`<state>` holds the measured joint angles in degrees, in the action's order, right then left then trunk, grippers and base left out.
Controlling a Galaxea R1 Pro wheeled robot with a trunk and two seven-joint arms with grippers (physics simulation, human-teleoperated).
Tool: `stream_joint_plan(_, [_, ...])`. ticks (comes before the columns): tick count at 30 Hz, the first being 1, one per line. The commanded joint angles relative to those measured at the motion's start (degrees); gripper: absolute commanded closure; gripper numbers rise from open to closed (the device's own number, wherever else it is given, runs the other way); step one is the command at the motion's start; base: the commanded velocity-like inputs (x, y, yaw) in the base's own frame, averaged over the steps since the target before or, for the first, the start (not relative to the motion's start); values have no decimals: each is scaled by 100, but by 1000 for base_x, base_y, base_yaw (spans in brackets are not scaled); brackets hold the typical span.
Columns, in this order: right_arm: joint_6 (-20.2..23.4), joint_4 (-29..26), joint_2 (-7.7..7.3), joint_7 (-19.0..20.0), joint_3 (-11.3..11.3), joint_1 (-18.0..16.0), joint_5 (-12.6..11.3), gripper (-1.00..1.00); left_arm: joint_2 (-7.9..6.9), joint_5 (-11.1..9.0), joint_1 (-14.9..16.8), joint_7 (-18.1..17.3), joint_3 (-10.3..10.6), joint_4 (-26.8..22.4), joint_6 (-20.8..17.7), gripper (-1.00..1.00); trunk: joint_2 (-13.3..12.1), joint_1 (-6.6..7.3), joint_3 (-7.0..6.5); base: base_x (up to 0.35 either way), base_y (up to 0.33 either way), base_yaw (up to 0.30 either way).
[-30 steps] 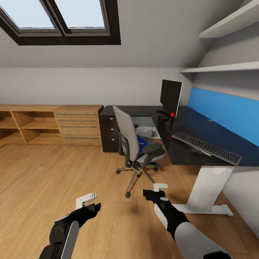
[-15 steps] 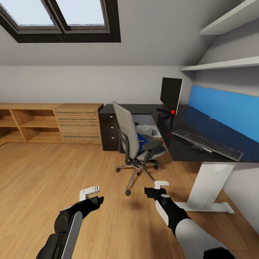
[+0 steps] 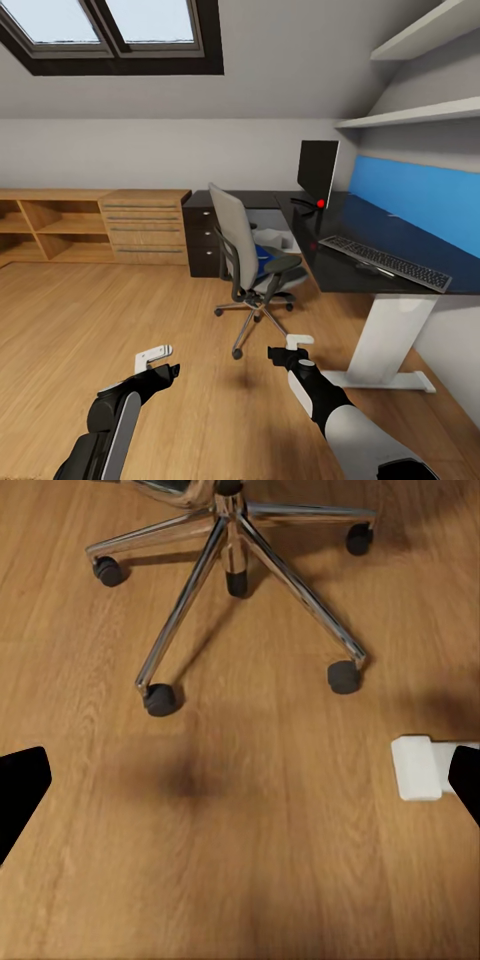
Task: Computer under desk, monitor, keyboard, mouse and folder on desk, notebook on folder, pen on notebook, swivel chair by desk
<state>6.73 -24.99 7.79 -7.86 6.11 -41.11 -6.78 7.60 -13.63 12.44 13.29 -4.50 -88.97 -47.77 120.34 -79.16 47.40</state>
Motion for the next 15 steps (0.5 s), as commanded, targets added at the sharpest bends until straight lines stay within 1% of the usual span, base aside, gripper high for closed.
stream_joint_plan(1, [30, -12, -5, -48, 49, -2, -60, -100, 4, -61, 4, 42, -7, -6, -22, -100, 44, -22, 24, 0, 0, 0])
stream_joint_plan(8, [28, -43, -5, -53, 49, -2, -56, -100, 3, -61, 4, 41, -7, 2, -21, -100, 325, -175, 150, 0, 0, 0])
stream_joint_plan(12, [40, -225, -10, -91, 47, 2, -57, -100, 2, -61, 4, 39, -7, 3, -21, -100, 485, -263, 222, 0, 0, 0])
stream_joint_plan(14, [59, -446, -12, -113, 45, 14, -59, -100, -1, -61, 4, 41, -7, -2, -17, -100, 566, -307, 257, 0, 0, 0])
stream_joint_plan(15, [121, -758, -13, -134, 44, 45, -60, -100, -3, -61, 4, 41, -7, -10, -15, -100, 606, -329, 275, 0, 0, 0])
